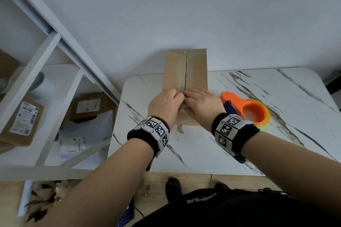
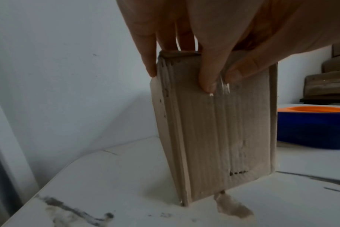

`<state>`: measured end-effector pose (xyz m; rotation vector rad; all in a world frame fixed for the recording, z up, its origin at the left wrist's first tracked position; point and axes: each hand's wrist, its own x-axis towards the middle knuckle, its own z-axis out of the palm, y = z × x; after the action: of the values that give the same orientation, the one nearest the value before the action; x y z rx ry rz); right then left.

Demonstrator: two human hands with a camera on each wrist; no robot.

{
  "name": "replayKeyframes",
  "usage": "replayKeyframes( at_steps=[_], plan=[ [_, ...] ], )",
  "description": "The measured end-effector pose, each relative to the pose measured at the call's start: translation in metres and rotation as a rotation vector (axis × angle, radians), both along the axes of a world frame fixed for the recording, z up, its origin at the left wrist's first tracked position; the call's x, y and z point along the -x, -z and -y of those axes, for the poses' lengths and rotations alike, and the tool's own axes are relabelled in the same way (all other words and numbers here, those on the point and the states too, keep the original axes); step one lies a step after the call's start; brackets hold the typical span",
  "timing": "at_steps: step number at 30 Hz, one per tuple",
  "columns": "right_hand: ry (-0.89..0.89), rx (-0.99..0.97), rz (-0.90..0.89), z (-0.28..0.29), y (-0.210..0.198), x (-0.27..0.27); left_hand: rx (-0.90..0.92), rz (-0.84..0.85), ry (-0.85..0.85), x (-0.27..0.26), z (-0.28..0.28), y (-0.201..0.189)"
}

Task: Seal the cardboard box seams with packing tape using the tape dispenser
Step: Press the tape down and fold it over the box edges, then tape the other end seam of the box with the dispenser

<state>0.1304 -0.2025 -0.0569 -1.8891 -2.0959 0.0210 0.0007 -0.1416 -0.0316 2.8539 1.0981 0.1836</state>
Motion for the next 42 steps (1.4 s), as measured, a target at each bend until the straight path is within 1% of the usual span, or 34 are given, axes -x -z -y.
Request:
replayKeyframes(
  at_steps=[2, 4, 7, 9, 11, 14, 16, 18, 19, 21, 23, 25, 28, 31, 35, 38, 40, 42],
  plan=[
    [-0.013, -0.003, 0.005, -0.001, 0.003, -0.004, -0.042, -0.001, -0.009, -0.003, 0.001, 0.001],
    [-0.032, -0.010, 0.020, 0.000, 0.005, -0.007, -0.038, -0.003, -0.008, -0.003, 0.001, 0.003],
    [-0.057, -0.024, 0.033, 0.005, 0.011, -0.010, 0.004, -0.024, -0.034, -0.003, 0.001, 0.003],
    [-0.032, -0.049, 0.064, 0.014, 0.015, -0.014, 0.043, -0.005, -0.065, -0.003, 0.001, 0.006],
    [0.064, -0.048, 0.020, 0.029, 0.018, -0.023, 0.075, -0.019, -0.061, -0.001, 0.001, 0.007],
    [0.347, 0.024, -0.159, 0.057, 0.023, -0.043, 0.157, 0.012, -0.137, -0.003, -0.001, 0.009],
    [0.521, 0.198, -0.216, 0.071, 0.030, -0.056, 0.154, 0.025, -0.159, -0.007, -0.001, 0.011],
    [0.642, 0.340, -0.198, 0.080, 0.038, -0.065, 0.121, -0.019, -0.144, -0.012, 0.001, 0.011],
    [0.677, 0.374, -0.204, 0.082, 0.042, -0.069, 0.093, -0.057, -0.137, -0.015, 0.004, 0.010],
    [0.717, 0.442, -0.272, 0.082, 0.049, -0.074, 0.047, -0.096, -0.138, -0.016, 0.009, 0.009],
    [0.734, 0.501, -0.319, 0.078, 0.053, -0.078, 0.070, -0.044, -0.157, -0.017, 0.015, 0.009],
    [0.747, 0.511, -0.310, 0.073, 0.056, -0.083, 0.089, -0.002, -0.170, -0.018, 0.019, 0.011],
    [0.746, 0.525, -0.282, 0.070, 0.054, -0.090, 0.093, 0.003, -0.180, -0.021, 0.021, 0.010],
    [0.743, 0.487, -0.343, 0.072, 0.043, -0.093, 0.099, -0.002, -0.186, -0.024, 0.020, 0.009],
    [0.752, 0.325, -0.452, 0.078, 0.021, -0.092, 0.087, -0.032, -0.182, -0.026, 0.021, 0.006],
    [0.749, 0.184, -0.591, 0.079, -0.002, -0.092, 0.086, -0.057, -0.167, -0.027, 0.023, 0.001],
    [0.750, 0.099, -0.696, 0.081, -0.020, -0.093, 0.083, -0.105, -0.163, -0.029, 0.026, -0.006],
    [0.751, 0.022, -0.757, 0.081, -0.036, -0.096, 0.069, -0.154, -0.186, -0.034, 0.029, -0.016]
  ],
)
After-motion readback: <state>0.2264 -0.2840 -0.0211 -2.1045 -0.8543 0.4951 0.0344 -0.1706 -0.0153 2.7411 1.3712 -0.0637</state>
